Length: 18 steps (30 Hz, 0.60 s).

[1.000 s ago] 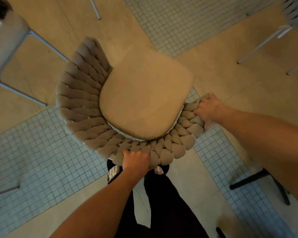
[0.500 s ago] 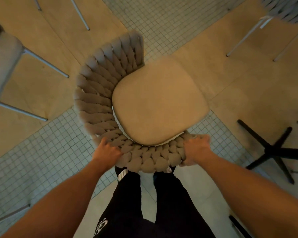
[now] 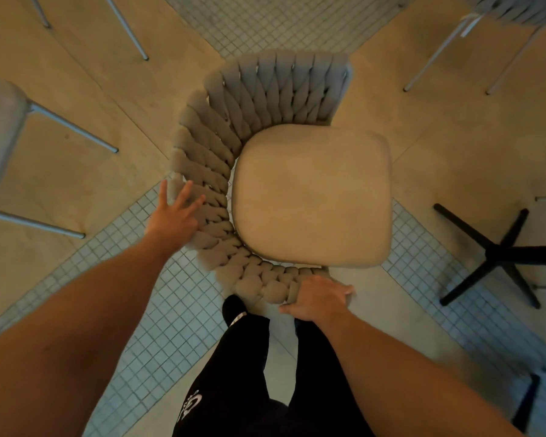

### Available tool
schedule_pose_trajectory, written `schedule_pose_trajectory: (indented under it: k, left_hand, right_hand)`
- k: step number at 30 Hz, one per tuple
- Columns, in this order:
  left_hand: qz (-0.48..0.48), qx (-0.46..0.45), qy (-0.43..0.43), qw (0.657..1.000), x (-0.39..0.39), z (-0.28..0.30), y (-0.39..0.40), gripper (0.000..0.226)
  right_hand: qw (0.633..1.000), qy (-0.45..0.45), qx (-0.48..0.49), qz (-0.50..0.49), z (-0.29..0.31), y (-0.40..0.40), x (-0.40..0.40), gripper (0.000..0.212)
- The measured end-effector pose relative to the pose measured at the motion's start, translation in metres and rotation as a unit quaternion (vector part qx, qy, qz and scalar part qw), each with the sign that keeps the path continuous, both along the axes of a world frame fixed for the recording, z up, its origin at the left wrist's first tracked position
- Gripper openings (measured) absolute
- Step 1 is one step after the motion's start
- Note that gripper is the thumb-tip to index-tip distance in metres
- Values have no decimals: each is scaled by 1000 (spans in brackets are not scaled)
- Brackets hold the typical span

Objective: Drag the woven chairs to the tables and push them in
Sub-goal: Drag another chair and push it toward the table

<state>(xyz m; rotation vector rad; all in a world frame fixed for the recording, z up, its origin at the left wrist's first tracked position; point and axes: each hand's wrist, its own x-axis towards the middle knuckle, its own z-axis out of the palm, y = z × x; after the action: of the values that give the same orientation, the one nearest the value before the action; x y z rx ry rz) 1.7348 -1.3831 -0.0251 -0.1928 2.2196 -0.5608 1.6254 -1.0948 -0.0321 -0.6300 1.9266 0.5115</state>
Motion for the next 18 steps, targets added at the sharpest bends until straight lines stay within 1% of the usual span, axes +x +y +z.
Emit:
schedule_pose_trajectory:
  k: [6, 9, 12, 15, 18]
  left_hand:
    - [18, 52, 27, 998, 3, -3, -12, 32]
    - [45, 92, 49, 994, 1, 6, -12, 41]
    - [77, 134, 78, 985, 1, 16, -15, 50]
    - [133, 182, 109, 968, 6, 22, -14, 64]
    - [205, 219, 142, 943, 10, 29, -7, 67]
  right_hand:
    - [999, 0, 25, -26, 0, -10, 6, 110]
    - [998, -2, 26, -53, -5, -8, 6, 117]
    - [998, 14, 9, -59, -4, -1, 9, 118]
    - [999, 21, -11, -37, 3, 5, 11, 117]
    - [999, 25, -40, -21, 13, 4, 13, 115]
